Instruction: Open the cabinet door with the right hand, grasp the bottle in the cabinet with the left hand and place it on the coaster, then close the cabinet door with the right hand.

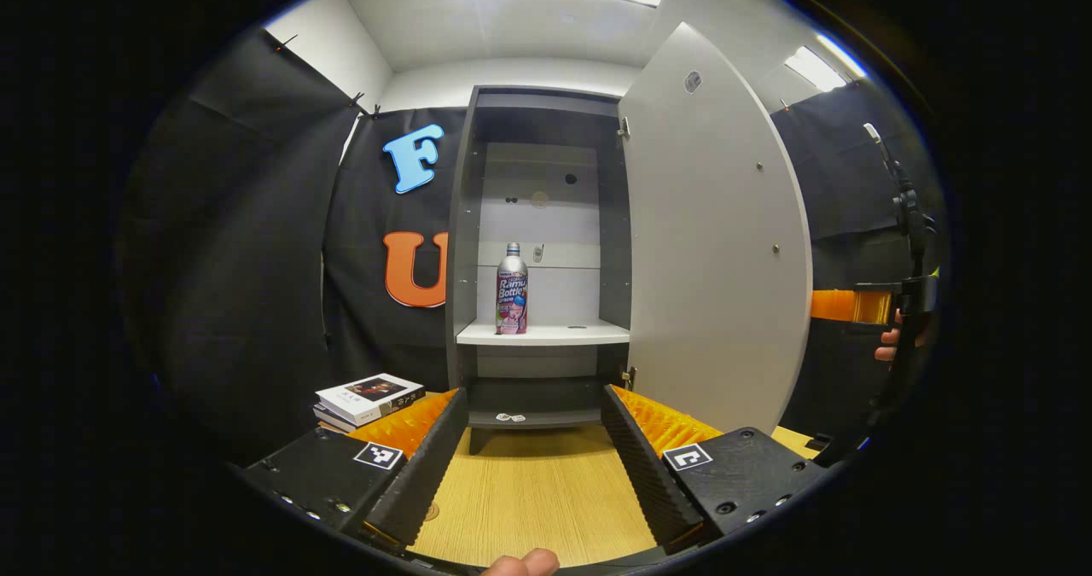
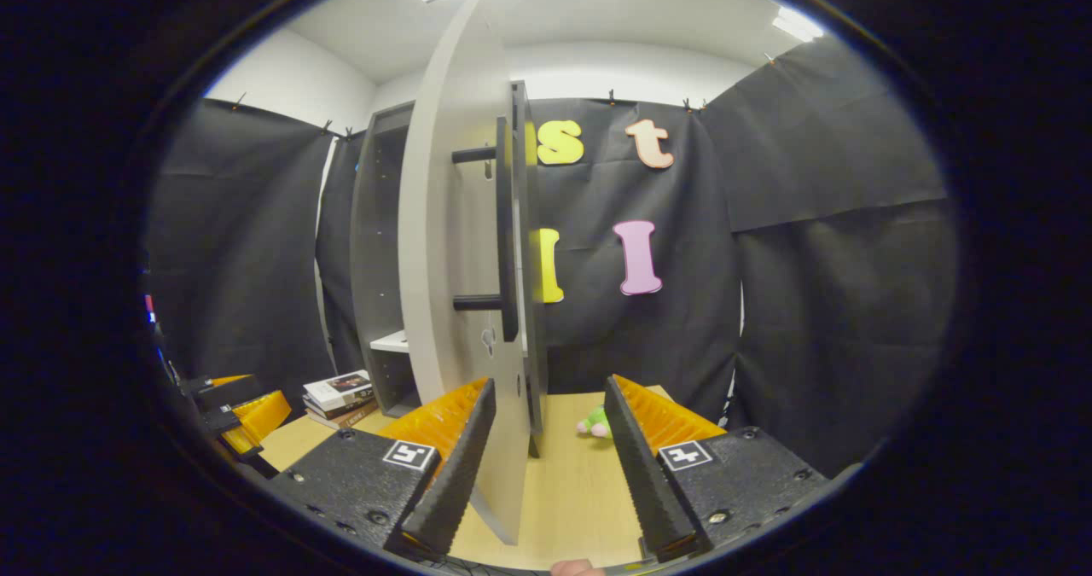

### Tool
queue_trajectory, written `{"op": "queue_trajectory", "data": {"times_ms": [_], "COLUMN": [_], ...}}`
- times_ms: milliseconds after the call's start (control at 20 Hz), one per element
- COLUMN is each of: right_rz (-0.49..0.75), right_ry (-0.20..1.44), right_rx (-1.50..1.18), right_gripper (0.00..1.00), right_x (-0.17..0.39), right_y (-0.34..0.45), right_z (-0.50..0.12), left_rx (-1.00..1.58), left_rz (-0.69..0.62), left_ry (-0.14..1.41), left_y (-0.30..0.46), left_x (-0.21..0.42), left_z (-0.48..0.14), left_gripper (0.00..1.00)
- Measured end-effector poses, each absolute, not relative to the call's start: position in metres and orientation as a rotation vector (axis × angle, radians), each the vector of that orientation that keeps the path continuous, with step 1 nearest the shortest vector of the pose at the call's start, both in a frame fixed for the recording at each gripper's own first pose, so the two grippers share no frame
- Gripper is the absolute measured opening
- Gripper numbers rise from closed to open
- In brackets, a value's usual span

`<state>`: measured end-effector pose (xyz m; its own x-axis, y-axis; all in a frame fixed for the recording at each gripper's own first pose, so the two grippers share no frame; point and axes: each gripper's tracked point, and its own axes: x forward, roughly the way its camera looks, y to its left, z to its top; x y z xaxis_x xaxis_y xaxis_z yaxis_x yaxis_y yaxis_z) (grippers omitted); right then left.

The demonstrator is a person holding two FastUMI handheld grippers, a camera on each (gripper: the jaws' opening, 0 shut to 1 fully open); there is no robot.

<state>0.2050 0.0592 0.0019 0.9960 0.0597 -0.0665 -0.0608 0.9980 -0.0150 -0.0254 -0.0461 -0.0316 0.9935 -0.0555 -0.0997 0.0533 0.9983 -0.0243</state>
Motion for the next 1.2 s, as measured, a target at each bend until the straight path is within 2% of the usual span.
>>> {"op": "queue_trajectory", "data": {"times_ms": [100, 150, 350, 650, 950, 1200], "right_rz": [0.065, 0.064, 0.076, 0.072, 0.056, 0.049], "right_ry": [0.072, 0.071, 0.061, 0.07, 0.066, 0.063], "right_rx": [0.011, 0.014, 0.01, 0.014, -0.027, -0.006], "right_gripper": [0.9, 0.92, 0.92, 0.92, 0.92, 0.92], "right_x": [0.207, 0.207, 0.211, 0.213, 0.219, 0.227], "right_y": [0.057, 0.055, 0.057, 0.057, 0.055, 0.053], "right_z": [0.002, 0.001, 0.003, -0.001, 0.003, 0.008], "left_rx": [0.004, 0.025, 0.047, -0.047, 0.025, 0.07], "left_rz": [-0.051, -0.045, -0.039, -0.04, -0.007, -0.009], "left_ry": [0.072, 0.05, -0.057, -0.073, -0.015, 0.045], "left_y": [-0.043, -0.04, -0.035, -0.028, -0.009, -0.008], "left_x": [-0.007, 0.006, 0.083, 0.217, 0.31, 0.351], "left_z": [-0.019, -0.01, 0.023, 0.041, 0.009, -0.021], "left_gripper": [0.95, 0.95, 0.95, 0.95, 0.95, 0.95]}}
